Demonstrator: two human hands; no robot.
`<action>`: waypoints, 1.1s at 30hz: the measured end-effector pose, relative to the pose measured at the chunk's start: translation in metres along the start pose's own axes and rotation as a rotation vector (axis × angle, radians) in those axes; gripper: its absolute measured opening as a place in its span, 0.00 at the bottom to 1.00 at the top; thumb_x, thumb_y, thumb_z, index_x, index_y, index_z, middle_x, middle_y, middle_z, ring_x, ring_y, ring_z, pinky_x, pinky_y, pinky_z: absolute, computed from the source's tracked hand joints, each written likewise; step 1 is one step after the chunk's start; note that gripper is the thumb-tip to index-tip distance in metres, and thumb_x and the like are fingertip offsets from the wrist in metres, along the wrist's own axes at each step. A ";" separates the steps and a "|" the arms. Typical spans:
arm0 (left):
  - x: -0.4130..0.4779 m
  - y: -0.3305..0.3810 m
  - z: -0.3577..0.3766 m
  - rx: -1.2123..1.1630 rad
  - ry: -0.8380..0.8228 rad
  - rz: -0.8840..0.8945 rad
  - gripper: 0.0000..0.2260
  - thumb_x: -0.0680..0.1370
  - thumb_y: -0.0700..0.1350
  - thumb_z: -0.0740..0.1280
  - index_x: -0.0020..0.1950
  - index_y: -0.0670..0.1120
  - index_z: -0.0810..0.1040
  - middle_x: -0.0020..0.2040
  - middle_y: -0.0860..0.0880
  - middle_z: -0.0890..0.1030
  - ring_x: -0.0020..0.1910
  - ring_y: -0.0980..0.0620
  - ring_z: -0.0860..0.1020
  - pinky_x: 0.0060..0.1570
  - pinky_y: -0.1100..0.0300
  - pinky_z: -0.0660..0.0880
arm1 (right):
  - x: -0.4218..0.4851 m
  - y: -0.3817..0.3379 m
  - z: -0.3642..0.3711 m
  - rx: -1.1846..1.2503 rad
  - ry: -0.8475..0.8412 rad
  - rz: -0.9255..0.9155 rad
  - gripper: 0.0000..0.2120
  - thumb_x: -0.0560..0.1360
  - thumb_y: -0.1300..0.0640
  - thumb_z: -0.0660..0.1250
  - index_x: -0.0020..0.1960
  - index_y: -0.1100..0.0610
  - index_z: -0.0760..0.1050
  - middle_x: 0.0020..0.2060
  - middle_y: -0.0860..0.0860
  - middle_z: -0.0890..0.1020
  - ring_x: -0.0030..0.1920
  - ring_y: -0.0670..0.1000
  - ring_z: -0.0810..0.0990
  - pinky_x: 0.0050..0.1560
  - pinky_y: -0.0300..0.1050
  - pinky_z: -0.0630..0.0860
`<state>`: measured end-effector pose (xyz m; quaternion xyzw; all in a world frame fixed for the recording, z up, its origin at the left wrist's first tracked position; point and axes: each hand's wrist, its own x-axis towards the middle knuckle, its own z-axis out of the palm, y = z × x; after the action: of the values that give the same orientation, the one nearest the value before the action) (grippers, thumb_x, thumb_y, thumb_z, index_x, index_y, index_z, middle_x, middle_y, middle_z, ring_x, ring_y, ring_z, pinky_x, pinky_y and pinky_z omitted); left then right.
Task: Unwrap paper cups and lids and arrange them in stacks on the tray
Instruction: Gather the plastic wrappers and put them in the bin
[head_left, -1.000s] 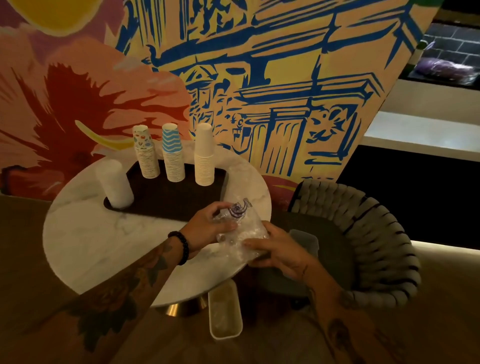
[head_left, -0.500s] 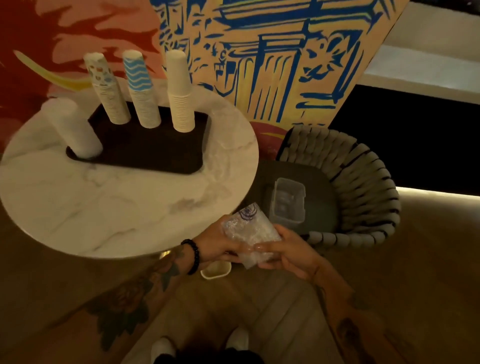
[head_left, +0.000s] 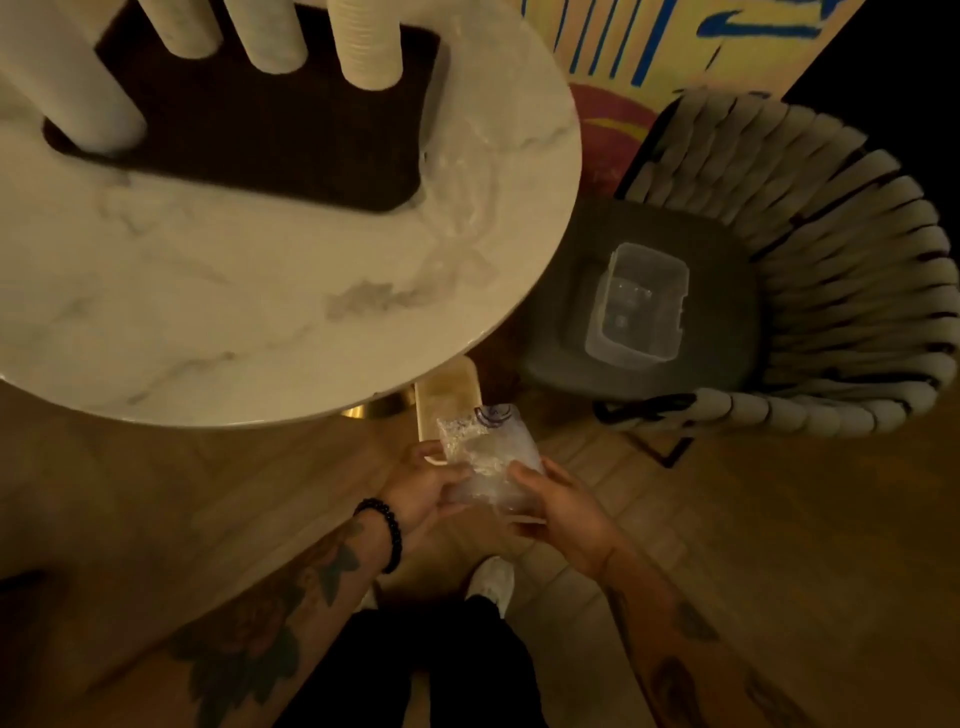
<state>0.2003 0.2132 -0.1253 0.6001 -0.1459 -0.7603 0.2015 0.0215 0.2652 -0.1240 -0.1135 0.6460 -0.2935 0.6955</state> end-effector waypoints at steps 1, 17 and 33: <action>0.015 -0.005 -0.005 -0.002 0.038 0.000 0.20 0.77 0.35 0.70 0.66 0.44 0.68 0.62 0.41 0.79 0.56 0.42 0.82 0.55 0.47 0.80 | 0.017 0.009 0.002 -0.006 -0.001 0.013 0.17 0.79 0.51 0.69 0.65 0.55 0.76 0.54 0.57 0.86 0.48 0.56 0.85 0.47 0.49 0.79; 0.244 -0.040 -0.070 0.271 0.097 0.144 0.20 0.77 0.47 0.72 0.66 0.48 0.70 0.57 0.45 0.82 0.52 0.46 0.84 0.49 0.53 0.82 | 0.276 0.090 0.004 -0.056 0.119 -0.256 0.26 0.78 0.62 0.68 0.70 0.42 0.64 0.62 0.51 0.75 0.56 0.56 0.81 0.45 0.51 0.85; 0.374 -0.048 -0.114 2.102 0.241 0.587 0.30 0.77 0.68 0.57 0.76 0.56 0.66 0.81 0.42 0.43 0.79 0.39 0.44 0.74 0.42 0.54 | 0.427 0.105 0.025 -0.782 0.082 -0.141 0.31 0.78 0.58 0.66 0.78 0.52 0.59 0.72 0.57 0.69 0.68 0.61 0.73 0.64 0.54 0.75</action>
<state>0.2308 0.0777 -0.4942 0.4846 -0.8375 -0.1153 -0.2247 0.0704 0.1067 -0.5320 -0.4019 0.7269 -0.0768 0.5516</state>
